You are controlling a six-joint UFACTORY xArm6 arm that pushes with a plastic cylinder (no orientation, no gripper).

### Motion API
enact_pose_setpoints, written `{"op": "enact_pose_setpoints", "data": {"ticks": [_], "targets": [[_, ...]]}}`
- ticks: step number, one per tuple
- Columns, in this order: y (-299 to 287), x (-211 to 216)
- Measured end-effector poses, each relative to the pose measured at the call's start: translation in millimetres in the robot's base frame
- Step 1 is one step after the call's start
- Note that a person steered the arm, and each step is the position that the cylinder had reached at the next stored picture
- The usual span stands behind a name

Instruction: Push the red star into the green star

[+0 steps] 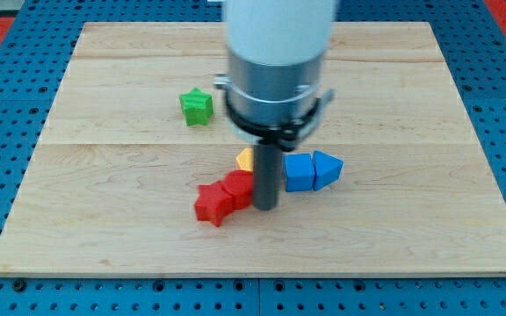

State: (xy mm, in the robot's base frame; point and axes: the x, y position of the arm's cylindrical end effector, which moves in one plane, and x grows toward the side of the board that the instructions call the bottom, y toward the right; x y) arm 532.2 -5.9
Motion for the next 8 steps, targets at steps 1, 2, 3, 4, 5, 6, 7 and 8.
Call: {"op": "enact_pose_setpoints", "data": {"ticks": [1, 2, 3, 4, 5, 6, 7, 8], "targets": [[-37.6, 1.0], [-49.3, 35.8], [-44.3, 71.9], [-87.7, 50.5], [-88.0, 8.1], [-84.5, -23.4], [-80.8, -45.7], [-76.5, -78.0]]}}
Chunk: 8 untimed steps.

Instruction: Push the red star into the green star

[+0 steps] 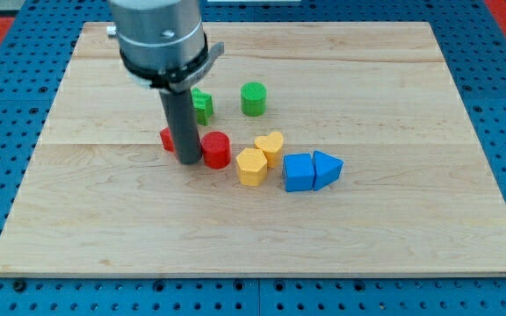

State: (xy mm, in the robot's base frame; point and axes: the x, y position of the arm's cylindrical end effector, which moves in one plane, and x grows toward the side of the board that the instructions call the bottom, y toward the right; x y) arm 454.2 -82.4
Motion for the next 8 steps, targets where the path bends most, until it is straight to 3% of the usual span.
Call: {"op": "enact_pose_setpoints", "data": {"ticks": [1, 2, 3, 4, 7, 8], "targets": [[0.5, -40.4], [7.3, -25.3], [-19.1, 28.1], [18.6, 54.3], [73.3, -67.3], [107.6, -56.9]]}}
